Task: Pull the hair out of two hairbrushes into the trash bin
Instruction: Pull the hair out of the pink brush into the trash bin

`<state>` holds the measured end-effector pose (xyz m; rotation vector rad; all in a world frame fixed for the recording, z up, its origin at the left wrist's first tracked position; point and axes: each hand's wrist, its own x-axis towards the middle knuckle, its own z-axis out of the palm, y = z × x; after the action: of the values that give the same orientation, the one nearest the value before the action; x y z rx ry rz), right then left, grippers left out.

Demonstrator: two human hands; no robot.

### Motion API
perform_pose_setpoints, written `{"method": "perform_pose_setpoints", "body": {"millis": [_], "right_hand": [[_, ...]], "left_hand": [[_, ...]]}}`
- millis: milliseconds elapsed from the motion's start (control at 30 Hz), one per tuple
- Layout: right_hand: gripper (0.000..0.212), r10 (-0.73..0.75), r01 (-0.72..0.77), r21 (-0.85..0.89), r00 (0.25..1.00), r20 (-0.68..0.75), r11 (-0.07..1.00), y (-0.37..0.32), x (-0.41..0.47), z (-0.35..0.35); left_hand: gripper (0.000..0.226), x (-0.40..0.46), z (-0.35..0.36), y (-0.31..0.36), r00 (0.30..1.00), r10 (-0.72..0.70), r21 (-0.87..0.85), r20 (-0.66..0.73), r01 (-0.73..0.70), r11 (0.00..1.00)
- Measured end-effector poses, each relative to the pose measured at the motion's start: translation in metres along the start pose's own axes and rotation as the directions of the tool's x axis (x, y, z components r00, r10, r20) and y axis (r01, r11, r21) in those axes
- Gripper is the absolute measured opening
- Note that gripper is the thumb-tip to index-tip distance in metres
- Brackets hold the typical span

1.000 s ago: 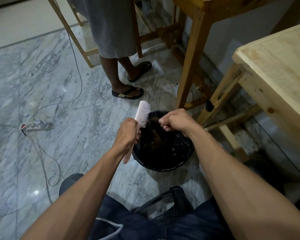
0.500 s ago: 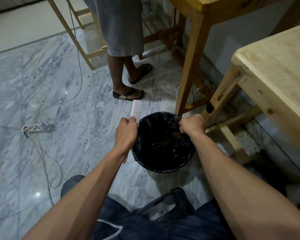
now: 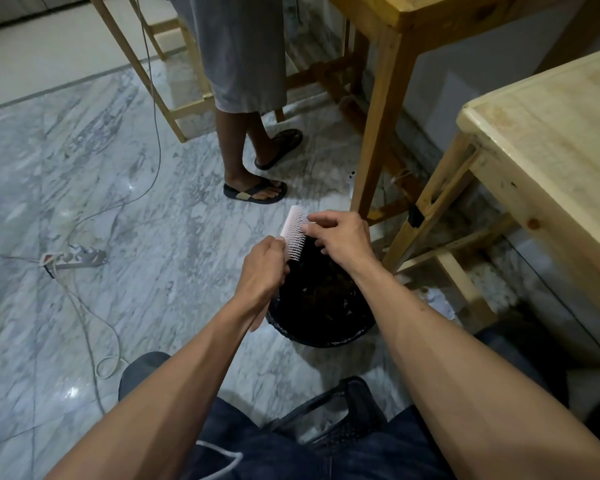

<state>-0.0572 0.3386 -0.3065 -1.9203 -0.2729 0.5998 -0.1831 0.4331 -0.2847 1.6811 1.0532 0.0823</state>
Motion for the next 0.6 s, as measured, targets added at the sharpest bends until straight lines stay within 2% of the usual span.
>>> {"method": "perform_pose_setpoints", "body": {"millis": [67, 200, 300, 400, 467, 533, 600], "right_hand": [[0.022, -0.011, 0.010, -0.043, 1.000, -0.005, 0.999, 0.001, 0.000, 0.001], [0.018, -0.006, 0.019, -0.140, 0.996, 0.092, 0.990, 0.000, -0.002, -0.001], [0.017, -0.128, 0.130, -0.200, 0.992, 0.019, 0.971, -0.003, -0.005, -0.001], [0.012, -0.213, 0.196, -0.277, 0.977, -0.029, 0.940, -0.008, -0.008, 0.002], [0.009, -0.116, 0.110, -0.203, 0.993, -0.019, 0.973, -0.009, -0.003, -0.002], [0.014, 0.030, -0.030, 0.011, 0.999, 0.010, 0.999, -0.011, 0.000, -0.009], [0.020, 0.084, -0.084, 0.150, 0.996, 0.009, 0.985, -0.012, 0.003, -0.019]], "left_hand": [[0.034, -0.002, 0.001, 0.000, 1.000, 0.015, 0.020, -0.001, -0.015, 1.000], [0.032, -0.005, 0.002, -0.004, 1.000, -0.001, 0.014, 0.010, 0.001, 1.000], [0.030, -0.006, 0.003, 0.001, 0.999, -0.029, -0.058, 0.026, 0.030, 0.998], [0.033, -0.002, 0.003, 0.006, 0.987, -0.124, -0.126, 0.105, 0.137, 0.983], [0.039, -0.002, 0.002, 0.006, 0.960, -0.212, -0.178, 0.185, 0.245, 0.953], [0.041, 0.000, -0.001, 0.005, 0.927, -0.286, -0.260, 0.242, 0.346, 0.901], [0.039, 0.002, -0.006, 0.001, 0.911, -0.307, -0.315, 0.275, 0.387, 0.866]]}}
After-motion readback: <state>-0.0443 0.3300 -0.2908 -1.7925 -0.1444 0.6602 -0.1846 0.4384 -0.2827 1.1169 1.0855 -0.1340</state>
